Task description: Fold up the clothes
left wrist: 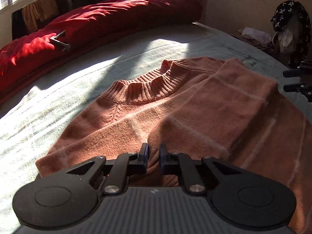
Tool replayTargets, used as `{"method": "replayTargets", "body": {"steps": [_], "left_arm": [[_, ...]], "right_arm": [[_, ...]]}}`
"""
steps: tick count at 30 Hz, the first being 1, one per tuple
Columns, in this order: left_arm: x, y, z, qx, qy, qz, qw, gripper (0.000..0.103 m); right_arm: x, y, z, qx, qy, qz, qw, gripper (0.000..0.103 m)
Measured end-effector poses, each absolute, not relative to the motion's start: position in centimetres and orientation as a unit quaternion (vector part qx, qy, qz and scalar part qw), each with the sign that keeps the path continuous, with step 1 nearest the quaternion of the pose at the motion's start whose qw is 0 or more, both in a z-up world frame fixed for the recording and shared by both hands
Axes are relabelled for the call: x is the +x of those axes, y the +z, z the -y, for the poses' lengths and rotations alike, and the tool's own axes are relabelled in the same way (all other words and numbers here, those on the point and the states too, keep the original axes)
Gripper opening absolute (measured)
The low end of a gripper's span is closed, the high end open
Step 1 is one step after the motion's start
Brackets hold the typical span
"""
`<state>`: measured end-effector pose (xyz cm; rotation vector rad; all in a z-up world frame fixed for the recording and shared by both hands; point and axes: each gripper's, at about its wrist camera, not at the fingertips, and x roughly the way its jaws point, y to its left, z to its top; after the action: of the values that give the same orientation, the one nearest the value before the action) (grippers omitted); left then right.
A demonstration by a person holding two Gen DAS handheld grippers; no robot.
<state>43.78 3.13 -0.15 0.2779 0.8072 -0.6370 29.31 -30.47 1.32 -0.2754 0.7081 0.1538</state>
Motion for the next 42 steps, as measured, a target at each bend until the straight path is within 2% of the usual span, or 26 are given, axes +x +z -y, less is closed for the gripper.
{"method": "replayTargets", "body": {"steps": [5,8,10,12,19,22,30,37,40,42], "left_arm": [[44.3,2.1,-3.6,0.110,-0.288,-0.347,0.885,0.009],[45.8,1.0,-4.2,0.086,-0.272,-0.387,0.877,0.010],[46.4,-0.5,-4.4,0.080,-0.264,-0.424,0.863,0.019],[46.2,-1.2,-4.7,0.075,-0.258,-0.426,0.864,0.022],[45.4,3.2,-5.4,0.062,-0.233,-0.360,0.901,0.034],[44.8,4.0,-3.7,0.049,-0.280,-0.351,0.892,0.043],[44.6,-2.3,0.1,0.025,-0.308,-0.417,0.854,0.044],[44.1,-1.4,-3.1,-0.004,-0.269,-0.409,0.872,0.044],[44.3,-1.0,-3.7,-0.003,-0.262,-0.395,0.880,0.044],[45.0,-1.9,-3.8,-0.011,-0.255,-0.413,0.875,0.044]], "right_arm": [[29.4,1.8,30.3,-0.133,0.077,-0.335,0.930,0.052],[29.5,2.0,30.5,-0.129,0.074,-0.333,0.931,0.052],[29.8,1.9,30.7,-0.122,0.070,-0.336,0.931,0.052],[30.0,1.8,30.9,-0.116,0.070,-0.339,0.931,0.052],[31.7,2.5,31.3,-0.098,0.082,-0.336,0.933,0.055],[33.9,3.0,31.3,-0.061,0.104,-0.330,0.936,0.055],[41.6,-0.3,31.9,0.046,0.108,-0.355,0.928,0.055],[42.5,-2.7,36.0,0.119,0.043,-0.369,0.921,0.052],[42.0,-1.9,36.4,0.124,0.034,-0.345,0.930,0.055],[42.2,-1.8,36.2,0.121,0.034,-0.345,0.930,0.060]]}}
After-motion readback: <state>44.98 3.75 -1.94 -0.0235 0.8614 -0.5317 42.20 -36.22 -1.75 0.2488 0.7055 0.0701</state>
